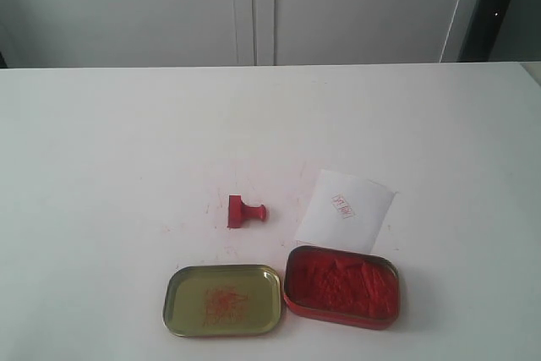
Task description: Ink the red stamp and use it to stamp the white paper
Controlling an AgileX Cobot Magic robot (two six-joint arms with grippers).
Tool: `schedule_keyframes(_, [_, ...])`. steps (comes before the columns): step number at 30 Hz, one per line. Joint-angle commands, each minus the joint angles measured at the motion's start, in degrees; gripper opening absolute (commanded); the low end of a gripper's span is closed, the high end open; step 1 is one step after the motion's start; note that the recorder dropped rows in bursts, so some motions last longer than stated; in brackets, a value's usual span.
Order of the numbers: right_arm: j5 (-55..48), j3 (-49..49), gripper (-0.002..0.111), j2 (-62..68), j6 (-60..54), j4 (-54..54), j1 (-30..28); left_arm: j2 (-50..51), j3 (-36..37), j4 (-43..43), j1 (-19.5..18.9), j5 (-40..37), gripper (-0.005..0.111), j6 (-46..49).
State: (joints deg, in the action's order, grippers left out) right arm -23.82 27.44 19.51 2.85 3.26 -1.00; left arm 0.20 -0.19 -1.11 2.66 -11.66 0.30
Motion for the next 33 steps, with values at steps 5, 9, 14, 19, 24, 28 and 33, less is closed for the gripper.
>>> schedule_keyframes(5, [0.1, -0.2, 0.0, -0.3, -0.1, 0.6, -0.1, -0.2, 0.2, 0.1, -0.2, 0.0, 0.0, 0.2])
schedule_keyframes(9, [0.1, -0.2, 0.0, -0.3, -0.1, 0.6, -0.1, -0.2, 0.2, 0.1, -0.2, 0.0, 0.0, 0.2])
schedule_keyframes(14, [0.1, -0.2, 0.0, -0.3, -0.1, 0.6, -0.1, -0.2, 0.2, 0.1, -0.2, 0.0, 0.0, 0.2])
schedule_keyframes(19, [0.1, -0.2, 0.0, -0.3, -0.1, 0.6, -0.1, -0.2, 0.2, 0.1, -0.2, 0.0, 0.0, 0.2])
schedule_keyframes(24, [0.1, -0.2, 0.0, -2.1, -0.1, 0.6, -0.2, -0.2, 0.2, 0.1, -0.2, 0.0, 0.0, 0.2])
schedule_keyframes(28, [0.1, -0.2, 0.0, -4.3, -0.1, 0.6, -0.2, -0.2, 0.2, 0.1, -0.2, 0.0, 0.0, 0.2])
schedule_keyframes(33, [0.1, -0.2, 0.0, -6.5, -0.1, 0.6, -0.2, -0.2, 0.2, 0.1, -0.2, 0.0, 0.0, 0.2])
